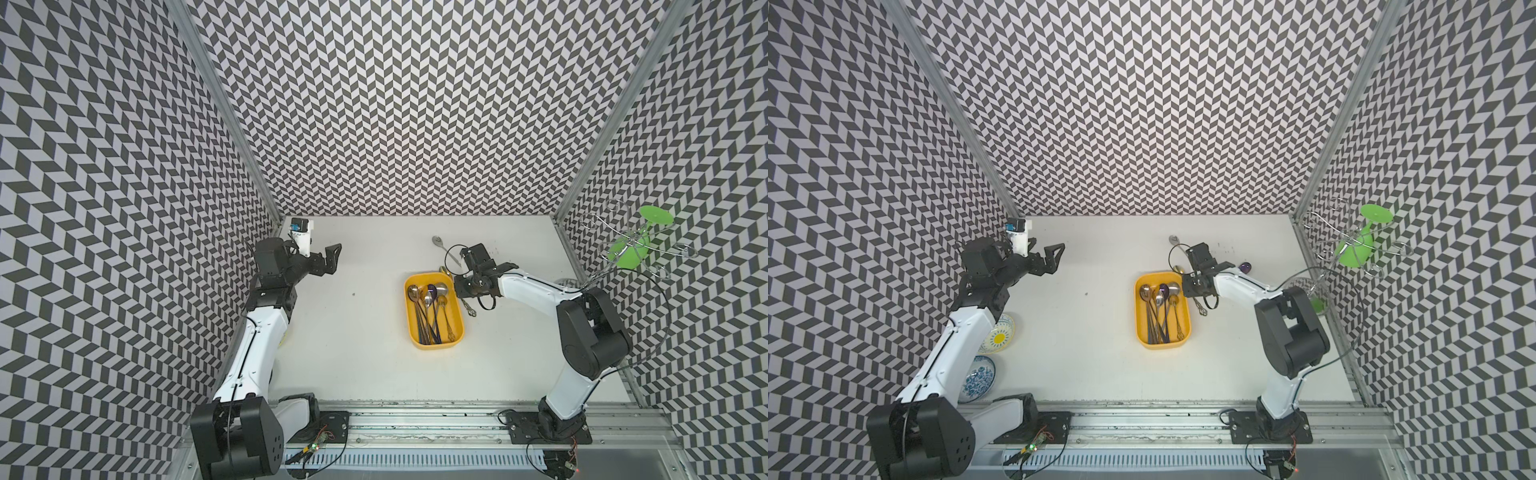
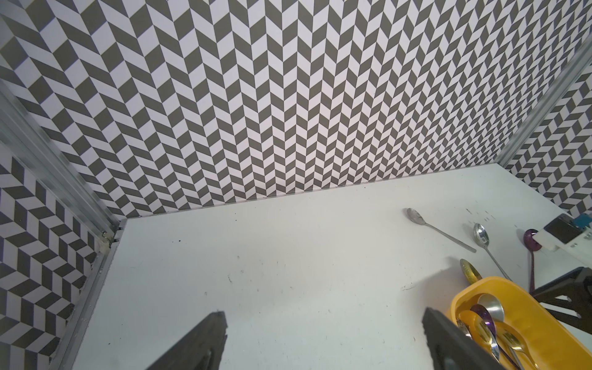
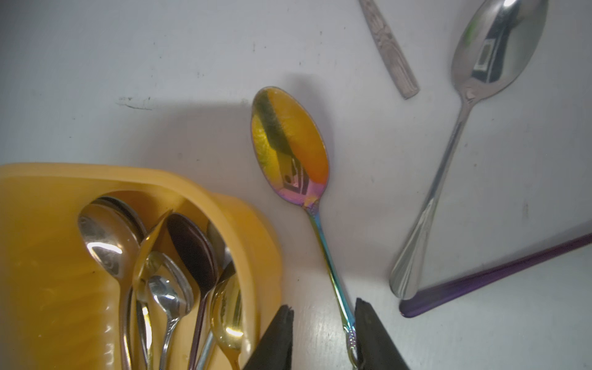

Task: Put the spoon into the storage box
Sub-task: Pick up the spoon from the center of the board.

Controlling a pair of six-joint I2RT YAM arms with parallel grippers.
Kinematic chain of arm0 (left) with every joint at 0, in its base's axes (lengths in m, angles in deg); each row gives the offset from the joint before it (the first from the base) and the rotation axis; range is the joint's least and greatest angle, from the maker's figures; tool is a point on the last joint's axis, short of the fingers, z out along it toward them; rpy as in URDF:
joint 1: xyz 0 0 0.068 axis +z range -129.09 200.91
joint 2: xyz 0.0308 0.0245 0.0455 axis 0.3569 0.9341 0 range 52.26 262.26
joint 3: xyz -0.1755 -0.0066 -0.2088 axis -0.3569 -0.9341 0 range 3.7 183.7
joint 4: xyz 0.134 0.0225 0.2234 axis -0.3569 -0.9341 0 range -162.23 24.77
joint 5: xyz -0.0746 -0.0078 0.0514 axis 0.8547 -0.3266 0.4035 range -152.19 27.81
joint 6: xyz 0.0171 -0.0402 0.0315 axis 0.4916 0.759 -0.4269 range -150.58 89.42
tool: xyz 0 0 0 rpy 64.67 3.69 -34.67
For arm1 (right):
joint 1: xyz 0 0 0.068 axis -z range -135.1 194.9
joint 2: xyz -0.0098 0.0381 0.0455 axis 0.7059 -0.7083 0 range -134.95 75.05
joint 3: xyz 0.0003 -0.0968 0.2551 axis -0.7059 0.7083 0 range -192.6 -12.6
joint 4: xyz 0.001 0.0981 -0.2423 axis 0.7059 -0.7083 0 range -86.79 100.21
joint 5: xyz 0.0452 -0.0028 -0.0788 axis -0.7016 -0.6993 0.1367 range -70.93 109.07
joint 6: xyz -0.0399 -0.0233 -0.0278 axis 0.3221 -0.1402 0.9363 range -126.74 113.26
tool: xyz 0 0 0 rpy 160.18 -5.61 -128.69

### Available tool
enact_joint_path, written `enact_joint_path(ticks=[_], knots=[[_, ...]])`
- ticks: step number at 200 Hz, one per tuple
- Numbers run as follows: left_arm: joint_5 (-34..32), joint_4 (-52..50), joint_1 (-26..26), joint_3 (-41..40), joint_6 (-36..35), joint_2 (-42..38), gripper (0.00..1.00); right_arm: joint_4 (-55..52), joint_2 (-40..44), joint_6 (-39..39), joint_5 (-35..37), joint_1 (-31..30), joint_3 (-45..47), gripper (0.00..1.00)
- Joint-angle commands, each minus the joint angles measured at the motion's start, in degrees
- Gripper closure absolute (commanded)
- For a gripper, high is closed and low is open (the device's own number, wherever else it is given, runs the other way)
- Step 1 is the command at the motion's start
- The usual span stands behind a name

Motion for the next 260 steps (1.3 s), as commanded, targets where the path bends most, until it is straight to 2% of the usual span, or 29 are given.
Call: enact_joint_path(ticks=[1, 57, 90, 179, 205, 260], knots=[[0.7, 0.8, 0.5, 0.4, 0.5, 0.2, 0.00, 1.0, -1.3, 0.2, -0.8, -0.9, -0.6, 0.64], [0.7, 1.3, 0.8, -0.2, 0.5, -0.5, 0.00, 1.1, -2.9, 1.1, 2.0, -0.9, -2.3, 0.63], [0.7, 1.1, 1.1, -0.3, 0.5, -0.5, 0.00, -2.0, -7.8, 3.3, 6.5, -0.6, -7.2, 0.62], [1.0, 1.4, 1.4, -0.4, 0.7, -0.7, 0.00, -4.1, -16.0, 5.5, 6.9, 0.3, -11.4, 0.62], [1.4, 2.2, 1.4, -1.0, 0.8, -0.9, 0.00, -4.7, -16.8, 6.0, 6.7, 0.3, -11.3, 0.67], [1.5, 2.2, 1.6, -0.9, 0.9, -0.6, 0.00, -8.3, -14.1, 6.1, 10.2, 0.2, -10.5, 0.92]])
